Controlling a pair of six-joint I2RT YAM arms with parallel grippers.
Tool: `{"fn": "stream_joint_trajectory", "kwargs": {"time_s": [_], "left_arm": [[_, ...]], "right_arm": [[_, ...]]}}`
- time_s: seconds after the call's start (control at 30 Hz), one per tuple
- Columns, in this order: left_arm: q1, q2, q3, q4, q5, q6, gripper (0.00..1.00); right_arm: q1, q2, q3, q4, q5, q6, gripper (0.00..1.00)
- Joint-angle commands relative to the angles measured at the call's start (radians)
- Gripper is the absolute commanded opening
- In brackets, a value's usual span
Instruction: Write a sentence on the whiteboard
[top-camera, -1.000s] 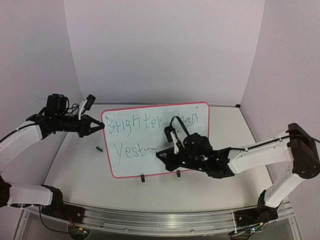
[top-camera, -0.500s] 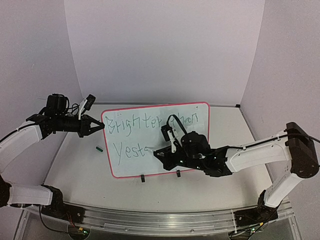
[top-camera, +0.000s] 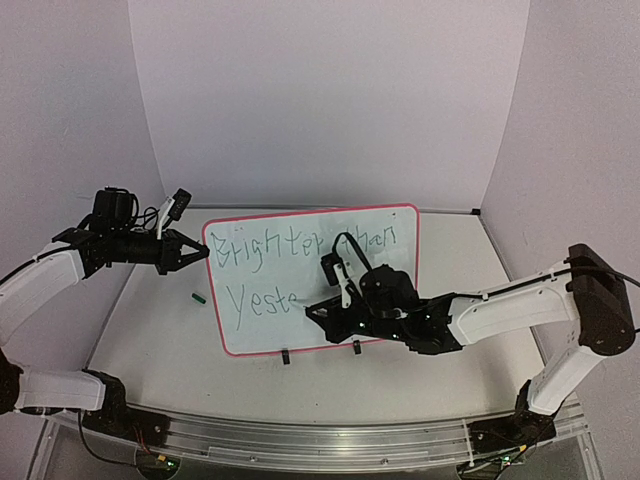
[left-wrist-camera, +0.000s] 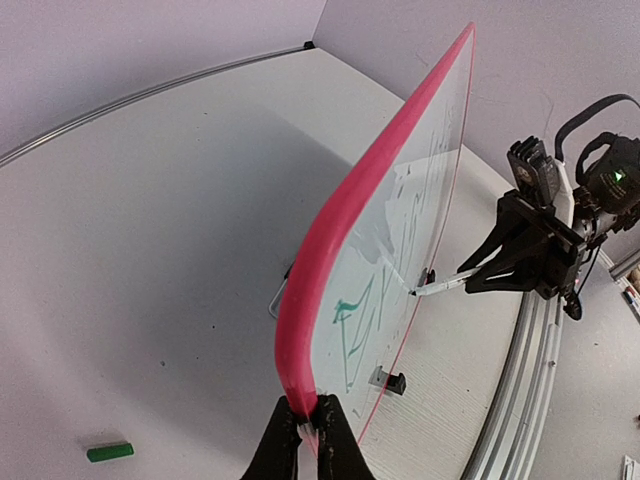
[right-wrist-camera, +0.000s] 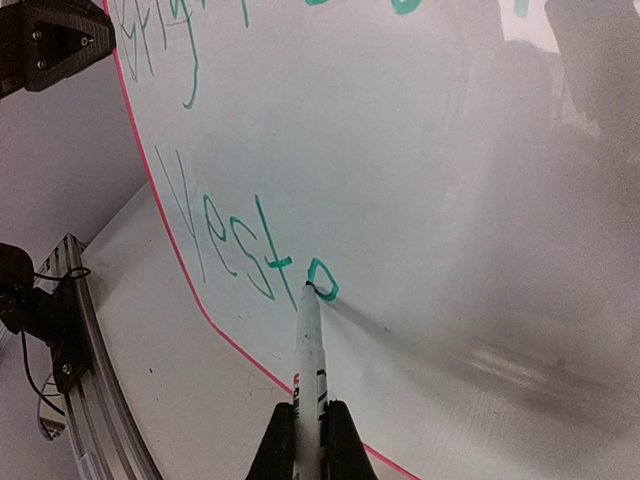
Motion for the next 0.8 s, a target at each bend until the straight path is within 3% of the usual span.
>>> {"fn": "stream_joint_trajectory", "kwargs": {"time_s": [0.0, 0.77], "left_arm": [[-0.021, 0.029, -0.01, -0.085, -0.032, 0.037, 0.0], [-0.021, 0.025, -0.01, -0.083, -0.029, 0.037, 0.0]], "right_arm": [[-0.002, 0.007, -0.019, -0.006, -0.006, 0.027, 0.0], [-0.003, -0.124, -0.05, -0.039, 0.03, -0.006, 0.0]]}}
